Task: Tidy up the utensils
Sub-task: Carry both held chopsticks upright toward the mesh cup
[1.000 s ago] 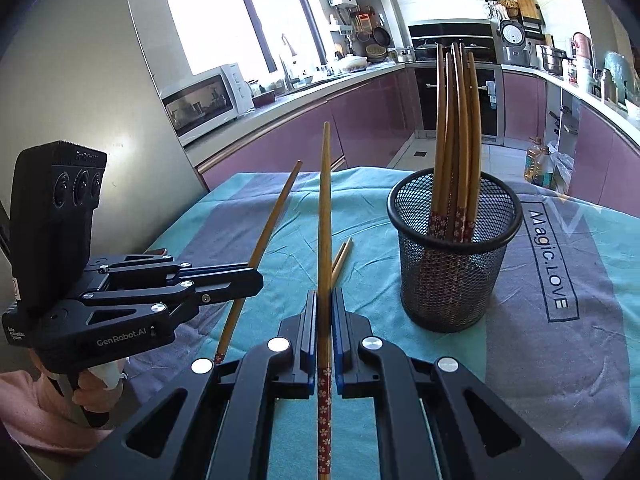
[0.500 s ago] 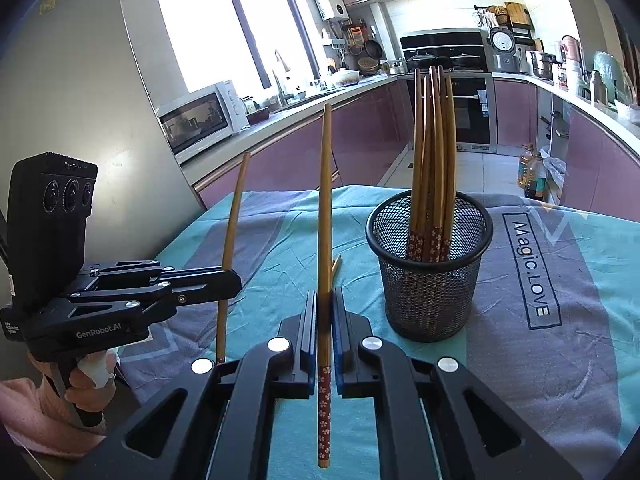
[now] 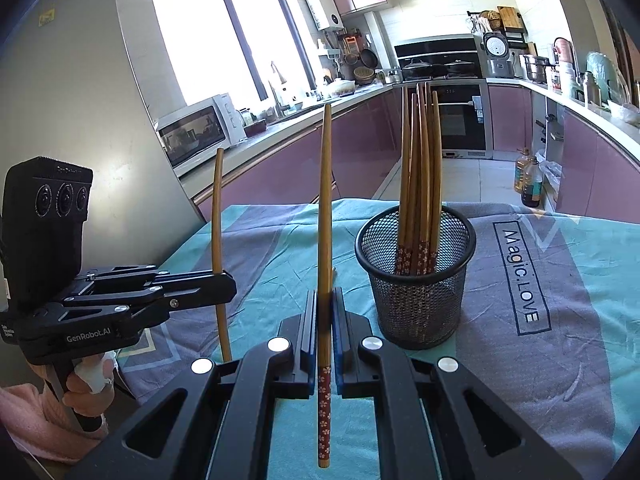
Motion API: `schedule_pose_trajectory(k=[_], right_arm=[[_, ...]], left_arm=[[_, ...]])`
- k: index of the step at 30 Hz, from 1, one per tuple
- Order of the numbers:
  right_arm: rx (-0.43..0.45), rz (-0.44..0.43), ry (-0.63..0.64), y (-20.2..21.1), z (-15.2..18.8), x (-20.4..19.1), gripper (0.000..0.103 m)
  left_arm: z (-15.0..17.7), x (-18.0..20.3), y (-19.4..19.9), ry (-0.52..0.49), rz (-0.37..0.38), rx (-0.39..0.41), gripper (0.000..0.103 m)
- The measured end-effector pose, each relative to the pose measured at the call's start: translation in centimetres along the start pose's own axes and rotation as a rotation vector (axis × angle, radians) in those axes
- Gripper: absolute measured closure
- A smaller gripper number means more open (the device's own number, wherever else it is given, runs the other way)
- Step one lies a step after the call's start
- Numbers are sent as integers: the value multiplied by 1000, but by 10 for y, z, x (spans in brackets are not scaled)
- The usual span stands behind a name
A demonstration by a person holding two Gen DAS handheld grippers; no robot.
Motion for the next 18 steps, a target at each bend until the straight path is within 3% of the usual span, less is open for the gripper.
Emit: schedule_pose_trajectory(k=[18], right_arm=[[34, 10, -15, 6, -6, 7, 97]], left_arm=[[-10, 11, 0, -3, 34, 10, 96]])
Point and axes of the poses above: each gripper's, at about its wrist camera, not at the fingertips, and y roughly against the way its jaws point, x to its right, z to its underside, the point moved 2 cm from there along -y, roughly the way its jaws point, and after that the axes turned 14 degrees about y, right-handed, at the moved point
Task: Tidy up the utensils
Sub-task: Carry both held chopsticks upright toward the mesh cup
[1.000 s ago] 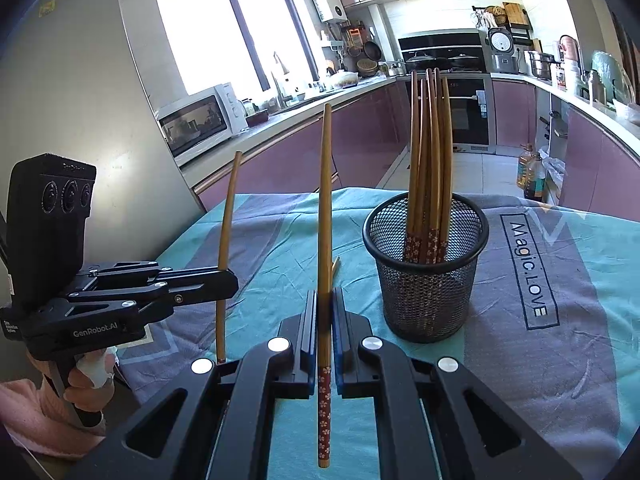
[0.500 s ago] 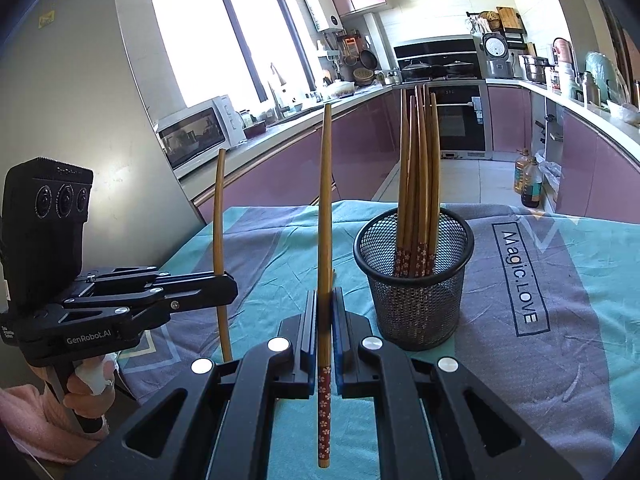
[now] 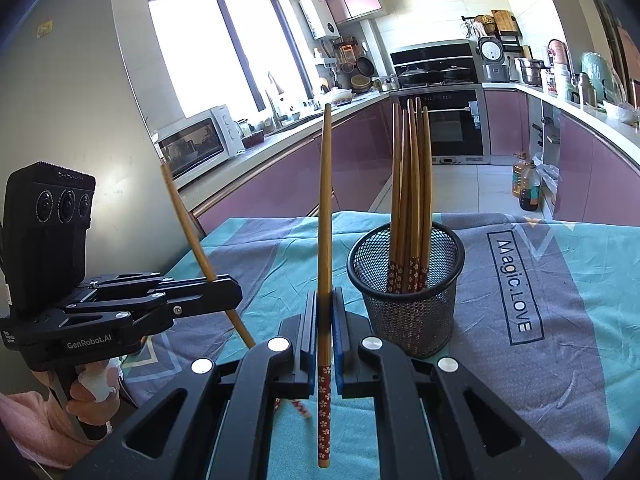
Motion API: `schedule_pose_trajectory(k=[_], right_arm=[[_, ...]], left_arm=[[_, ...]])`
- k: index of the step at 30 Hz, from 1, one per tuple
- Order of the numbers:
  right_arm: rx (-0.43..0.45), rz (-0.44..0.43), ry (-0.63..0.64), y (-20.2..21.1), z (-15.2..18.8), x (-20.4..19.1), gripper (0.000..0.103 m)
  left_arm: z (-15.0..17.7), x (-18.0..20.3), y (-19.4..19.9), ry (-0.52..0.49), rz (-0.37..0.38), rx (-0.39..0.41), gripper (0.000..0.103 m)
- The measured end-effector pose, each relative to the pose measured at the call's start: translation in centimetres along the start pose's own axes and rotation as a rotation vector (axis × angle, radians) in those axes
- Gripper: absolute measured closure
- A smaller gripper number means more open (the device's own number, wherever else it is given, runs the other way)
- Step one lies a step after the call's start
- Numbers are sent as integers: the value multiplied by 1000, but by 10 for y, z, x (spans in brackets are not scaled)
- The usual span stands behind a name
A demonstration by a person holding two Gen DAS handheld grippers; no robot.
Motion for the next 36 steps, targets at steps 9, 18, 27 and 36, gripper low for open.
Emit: schedule_pose_trajectory(k=[9, 18, 27, 36], right_arm=[[12, 11, -7, 2, -3, 3, 97], [23, 18, -15, 4, -8, 8, 97], [44, 28, -22, 7, -16, 16, 97], [70, 36, -38, 5, -24, 25, 97]], left_arm=[[-6, -2, -4, 0, 13, 1, 96], [-15, 2, -4, -17, -1, 14, 96], [-24, 8, -2, -38, 2, 31, 96], [-36, 14, 4, -53, 11, 53, 96]])
Point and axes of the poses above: each gripper's, at about its wrist camera, not at the fingertips, and y roughly against the way its jaws point, x to its right, z to its underside, the point moved 2 cm from there along -y, roughly the way its jaws point, and after that the axes turned 14 degrees about y, right-handed, at the moved point
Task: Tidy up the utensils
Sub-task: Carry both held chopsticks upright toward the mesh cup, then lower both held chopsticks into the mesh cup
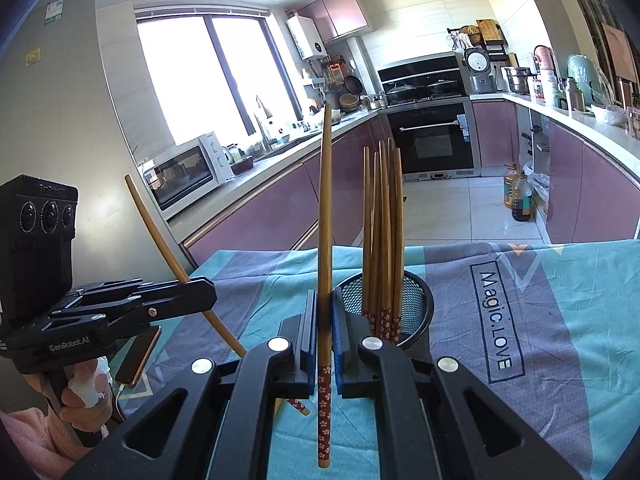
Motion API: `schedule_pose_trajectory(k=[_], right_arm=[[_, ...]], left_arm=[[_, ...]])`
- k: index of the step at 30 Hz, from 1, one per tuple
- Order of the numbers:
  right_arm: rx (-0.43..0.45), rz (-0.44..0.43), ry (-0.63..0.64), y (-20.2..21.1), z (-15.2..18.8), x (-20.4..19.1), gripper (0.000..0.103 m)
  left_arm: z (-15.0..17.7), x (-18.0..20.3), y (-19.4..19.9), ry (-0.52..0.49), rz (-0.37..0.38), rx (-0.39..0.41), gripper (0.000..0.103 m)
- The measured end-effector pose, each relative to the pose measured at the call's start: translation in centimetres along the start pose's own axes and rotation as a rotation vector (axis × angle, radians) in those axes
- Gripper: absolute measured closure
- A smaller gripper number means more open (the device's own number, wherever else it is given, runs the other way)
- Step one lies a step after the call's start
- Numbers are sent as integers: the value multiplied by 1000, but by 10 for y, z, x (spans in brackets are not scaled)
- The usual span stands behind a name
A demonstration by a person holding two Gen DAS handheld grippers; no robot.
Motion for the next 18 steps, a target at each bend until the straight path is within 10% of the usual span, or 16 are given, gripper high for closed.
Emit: schedule_pose_trajectory(k=[18], right_arm=[[47, 14, 1, -3, -19, 11, 97]], left_arm=[[-14, 13, 14, -32, 37, 35, 96]])
Point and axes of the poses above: each gripper's, at about its wrist camera, not at the fingertips, and y roughly against the way its jaws point, x to its right, z to its underside, the point moved 2 cm from there along -y, roughly the way its jaws point, and after that the axes turned 14 degrees about y, right-handed, at the moved point
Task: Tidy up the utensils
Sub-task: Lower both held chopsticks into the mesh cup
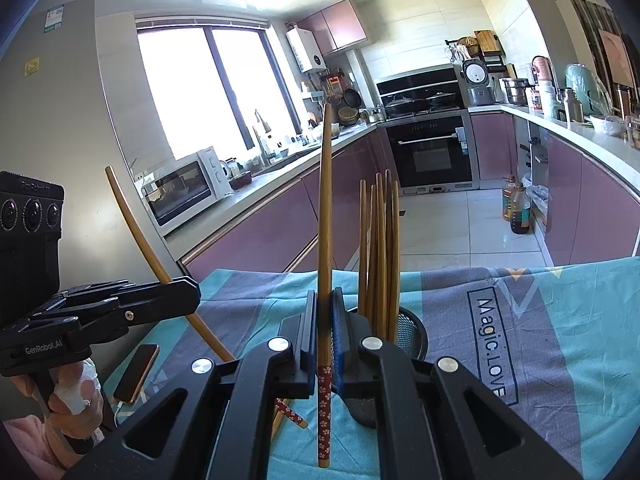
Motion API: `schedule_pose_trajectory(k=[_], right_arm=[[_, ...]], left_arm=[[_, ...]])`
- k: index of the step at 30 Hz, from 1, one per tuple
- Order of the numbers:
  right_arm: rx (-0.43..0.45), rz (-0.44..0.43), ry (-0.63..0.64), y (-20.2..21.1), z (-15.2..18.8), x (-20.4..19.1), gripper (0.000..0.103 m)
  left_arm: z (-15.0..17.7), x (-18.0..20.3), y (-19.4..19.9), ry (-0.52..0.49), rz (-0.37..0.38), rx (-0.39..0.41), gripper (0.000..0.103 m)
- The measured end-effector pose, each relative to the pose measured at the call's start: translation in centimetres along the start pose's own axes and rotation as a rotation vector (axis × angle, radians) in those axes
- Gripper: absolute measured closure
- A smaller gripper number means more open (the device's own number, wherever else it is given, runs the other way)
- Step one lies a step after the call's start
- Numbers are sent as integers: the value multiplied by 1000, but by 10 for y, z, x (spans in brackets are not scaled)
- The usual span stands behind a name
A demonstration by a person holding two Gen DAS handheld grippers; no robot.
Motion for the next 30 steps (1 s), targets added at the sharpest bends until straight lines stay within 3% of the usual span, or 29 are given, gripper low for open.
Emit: schedule_pose_trajectory(k=[15, 30], right_arm=[[32, 9, 3, -4, -16, 5, 97], [59, 35, -9, -12, -26, 17, 97]], left_arm=[[-17, 18, 22, -9, 45, 56, 96], [-30, 21, 18, -21, 42, 83, 96]])
Point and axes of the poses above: each gripper's, at about its wrist camera, not at the fingertips, and y roughly against the way its jaws point, x to its right, z to its underside, the point moved 2 cm from there along -y, roughly the way its jaws point, and after that the axes turned 14 degrees about y, right-handed, at the moved point
